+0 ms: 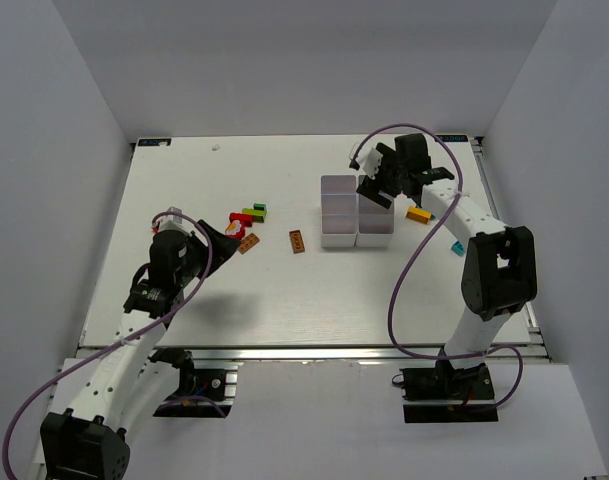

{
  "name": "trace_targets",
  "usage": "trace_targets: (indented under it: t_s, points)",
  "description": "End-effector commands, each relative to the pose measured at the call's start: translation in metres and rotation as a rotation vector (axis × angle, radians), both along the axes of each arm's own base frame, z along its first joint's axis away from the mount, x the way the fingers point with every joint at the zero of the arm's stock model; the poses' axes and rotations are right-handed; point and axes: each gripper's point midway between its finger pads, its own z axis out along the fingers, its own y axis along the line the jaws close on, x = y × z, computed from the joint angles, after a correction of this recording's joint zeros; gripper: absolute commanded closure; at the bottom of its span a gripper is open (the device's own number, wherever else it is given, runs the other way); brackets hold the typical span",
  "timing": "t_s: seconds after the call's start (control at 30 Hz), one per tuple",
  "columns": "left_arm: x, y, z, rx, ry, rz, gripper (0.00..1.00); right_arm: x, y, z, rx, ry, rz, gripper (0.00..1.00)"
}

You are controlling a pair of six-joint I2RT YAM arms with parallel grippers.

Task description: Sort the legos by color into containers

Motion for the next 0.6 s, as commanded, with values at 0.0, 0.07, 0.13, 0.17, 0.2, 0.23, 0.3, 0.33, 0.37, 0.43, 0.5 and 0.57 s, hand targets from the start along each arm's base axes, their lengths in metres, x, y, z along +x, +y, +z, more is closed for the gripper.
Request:
trace_targets:
  t_s: [0.0, 0.07, 0.13, 0.17, 0.2, 0.23, 0.3, 0.33, 0.37, 0.43, 0.5, 0.57]
  points:
    - [0.001, -0.003, 0.005, -0.004, -0.021, -0.015, 0.18, 0.009, 0.005, 0.031, 0.037, -0.081, 0.002, 0.11]
    - [0.001, -0.003, 0.005, -0.004, -0.021, -0.016, 0.18, 0.007, 0.006, 0.035, 0.046, -0.084, 0.003, 0.11]
    - [0.001, -0.003, 0.005, -0.004, -0.021, -0.016, 0.18, 0.003, 0.006, 0.046, 0.064, -0.095, 0.002, 0.11]
    - [0.002, -0.003, 0.005, -0.006, -0.024, -0.016, 0.18, 0.001, 0.007, 0.049, 0.070, -0.097, 0.002, 0.12]
    - [0.002, -0.003, 0.005, -0.006, -0.022, -0.016, 0.18, -0.002, 0.006, 0.059, 0.086, -0.112, -0.006, 0.12]
    - [0.002, -0.003, 0.005, -0.006, -0.024, -0.016, 0.18, -0.004, 0.005, 0.065, 0.092, -0.124, -0.010, 0.12]
    - [0.002, -0.004, 0.005, -0.007, -0.025, -0.017, 0.18, -0.010, 0.000, 0.080, 0.111, -0.163, -0.036, 0.10]
    - [0.003, -0.004, 0.006, -0.008, -0.028, -0.017, 0.18, -0.010, -0.008, 0.084, 0.132, -0.178, -0.094, 0.11]
    - [0.002, -0.004, 0.005, -0.010, -0.026, -0.019, 0.18, -0.003, -0.013, 0.101, 0.174, -0.251, -0.134, 0.11]
    - [0.003, -0.005, 0.005, -0.012, -0.030, -0.020, 0.18, -0.005, -0.036, 0.111, 0.260, -0.286, -0.254, 0.11]
    - [0.003, -0.006, 0.003, -0.015, -0.027, -0.025, 0.18, -0.010, -0.045, 0.105, 0.303, -0.209, -0.277, 0.12]
    - [0.004, -0.007, 0.002, -0.018, -0.027, -0.027, 0.18, -0.010, -0.063, 0.091, 0.372, -0.068, -0.360, 0.36]
